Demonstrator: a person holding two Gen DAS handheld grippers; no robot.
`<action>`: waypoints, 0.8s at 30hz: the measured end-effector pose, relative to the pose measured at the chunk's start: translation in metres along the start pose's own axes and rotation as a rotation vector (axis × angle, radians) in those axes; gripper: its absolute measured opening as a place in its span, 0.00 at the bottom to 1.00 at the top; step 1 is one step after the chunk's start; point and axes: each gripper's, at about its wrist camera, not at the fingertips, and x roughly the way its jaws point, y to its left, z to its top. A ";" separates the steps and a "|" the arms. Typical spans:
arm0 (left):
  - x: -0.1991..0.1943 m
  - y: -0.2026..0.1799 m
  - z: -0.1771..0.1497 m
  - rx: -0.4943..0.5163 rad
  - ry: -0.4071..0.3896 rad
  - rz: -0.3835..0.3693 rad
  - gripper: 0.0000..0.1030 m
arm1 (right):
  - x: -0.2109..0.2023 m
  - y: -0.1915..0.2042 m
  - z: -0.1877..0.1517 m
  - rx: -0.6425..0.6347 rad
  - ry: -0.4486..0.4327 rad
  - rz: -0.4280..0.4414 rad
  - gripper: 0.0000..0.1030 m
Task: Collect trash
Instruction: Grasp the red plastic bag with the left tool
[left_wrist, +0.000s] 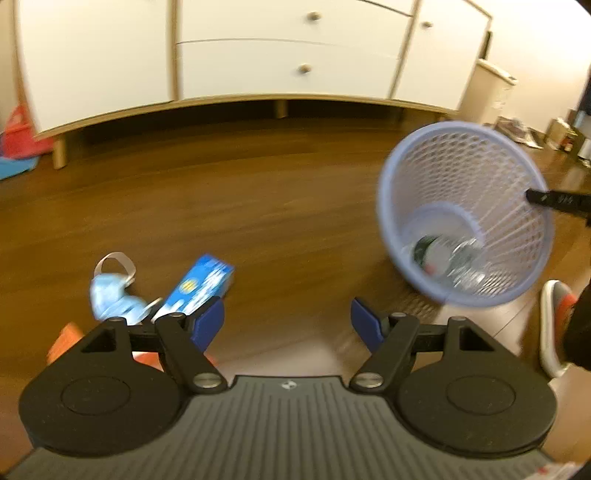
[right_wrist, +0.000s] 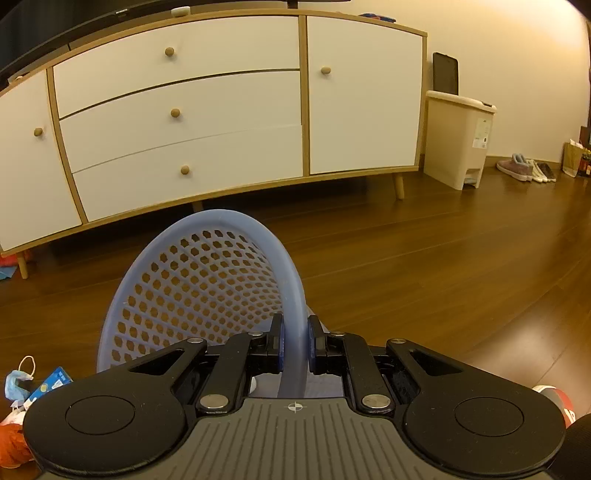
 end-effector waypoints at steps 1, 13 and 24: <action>-0.005 0.005 -0.007 -0.012 0.000 0.018 0.69 | 0.000 0.000 0.000 -0.001 0.000 -0.002 0.08; -0.029 0.054 -0.065 -0.031 0.053 0.209 0.69 | 0.003 0.001 -0.001 -0.009 0.000 -0.031 0.08; 0.002 0.068 -0.082 0.024 0.089 0.275 0.69 | 0.006 0.002 -0.002 -0.019 -0.009 -0.037 0.08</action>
